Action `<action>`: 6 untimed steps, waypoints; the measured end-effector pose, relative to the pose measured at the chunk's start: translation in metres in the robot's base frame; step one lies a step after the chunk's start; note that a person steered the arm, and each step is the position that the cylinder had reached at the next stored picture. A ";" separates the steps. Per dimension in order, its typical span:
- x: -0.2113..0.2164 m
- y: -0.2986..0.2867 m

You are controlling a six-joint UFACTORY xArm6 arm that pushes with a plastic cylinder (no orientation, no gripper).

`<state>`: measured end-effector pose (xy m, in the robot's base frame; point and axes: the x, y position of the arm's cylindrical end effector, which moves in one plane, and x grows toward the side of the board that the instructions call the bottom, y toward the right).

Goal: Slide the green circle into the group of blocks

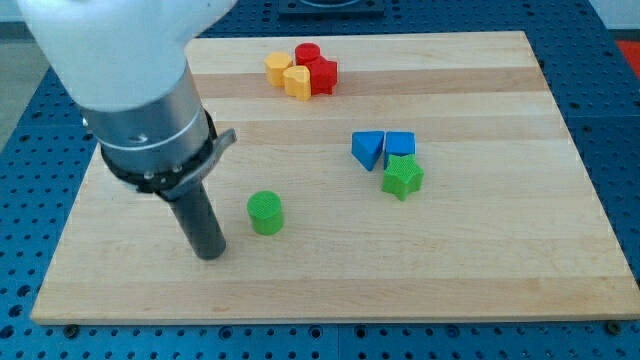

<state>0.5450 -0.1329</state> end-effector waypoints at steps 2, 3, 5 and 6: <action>-0.058 0.134; -0.054 0.133; -0.039 0.083; -0.056 0.100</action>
<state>0.4894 -0.0325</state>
